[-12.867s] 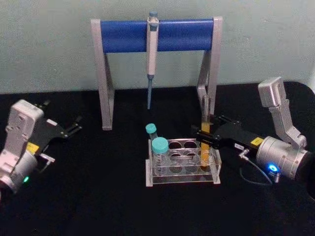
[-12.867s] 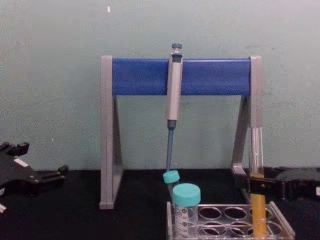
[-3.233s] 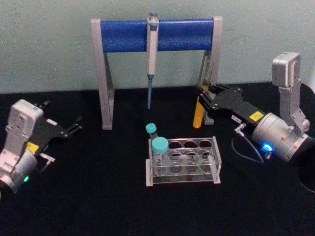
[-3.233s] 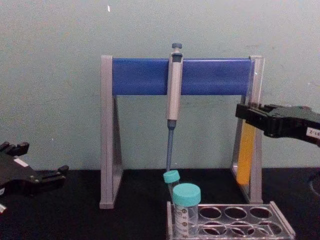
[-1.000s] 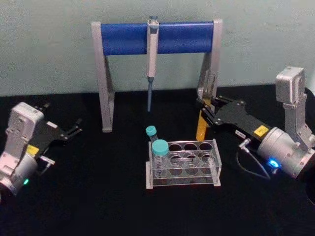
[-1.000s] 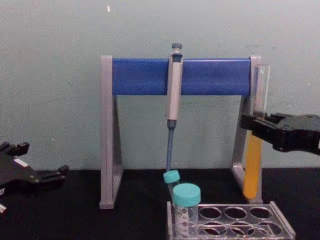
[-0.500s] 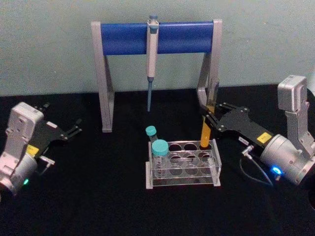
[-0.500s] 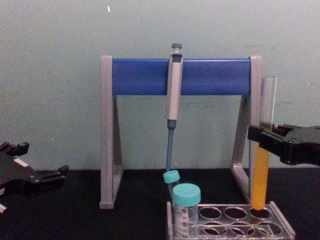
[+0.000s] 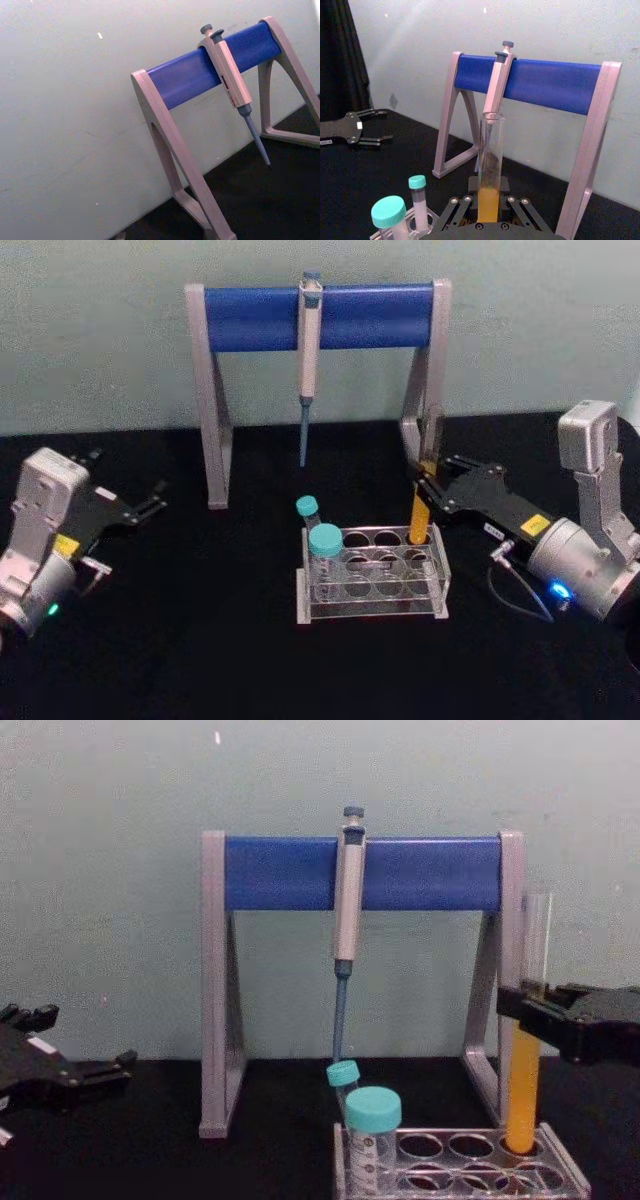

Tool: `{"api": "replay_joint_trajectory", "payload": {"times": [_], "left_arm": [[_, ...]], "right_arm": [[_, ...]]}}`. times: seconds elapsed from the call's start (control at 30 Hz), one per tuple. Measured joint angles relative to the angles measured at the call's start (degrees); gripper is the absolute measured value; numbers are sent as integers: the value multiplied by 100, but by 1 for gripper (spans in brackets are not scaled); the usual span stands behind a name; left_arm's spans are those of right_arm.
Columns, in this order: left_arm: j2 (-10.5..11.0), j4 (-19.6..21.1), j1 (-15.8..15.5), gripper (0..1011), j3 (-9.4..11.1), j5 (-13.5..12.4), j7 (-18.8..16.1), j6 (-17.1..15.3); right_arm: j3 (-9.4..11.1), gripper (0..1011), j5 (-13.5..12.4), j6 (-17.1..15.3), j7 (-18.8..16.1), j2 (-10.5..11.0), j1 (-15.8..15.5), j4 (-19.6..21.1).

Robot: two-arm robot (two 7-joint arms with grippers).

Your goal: Pick up the test tube from the test tube rack, shake it, then place it back into the test tube rack.

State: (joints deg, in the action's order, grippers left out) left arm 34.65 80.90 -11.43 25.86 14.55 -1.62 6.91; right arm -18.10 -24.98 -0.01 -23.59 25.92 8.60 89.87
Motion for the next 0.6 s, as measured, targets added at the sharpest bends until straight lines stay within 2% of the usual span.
{"api": "replay_joint_trajectory", "payload": {"times": [0.6], "left_arm": [[0, 0, 0, 1001, 0, 0, 0, 0]], "right_arm": [[-41, 229, 81, -31, -4, -89, -51, -181]]}}
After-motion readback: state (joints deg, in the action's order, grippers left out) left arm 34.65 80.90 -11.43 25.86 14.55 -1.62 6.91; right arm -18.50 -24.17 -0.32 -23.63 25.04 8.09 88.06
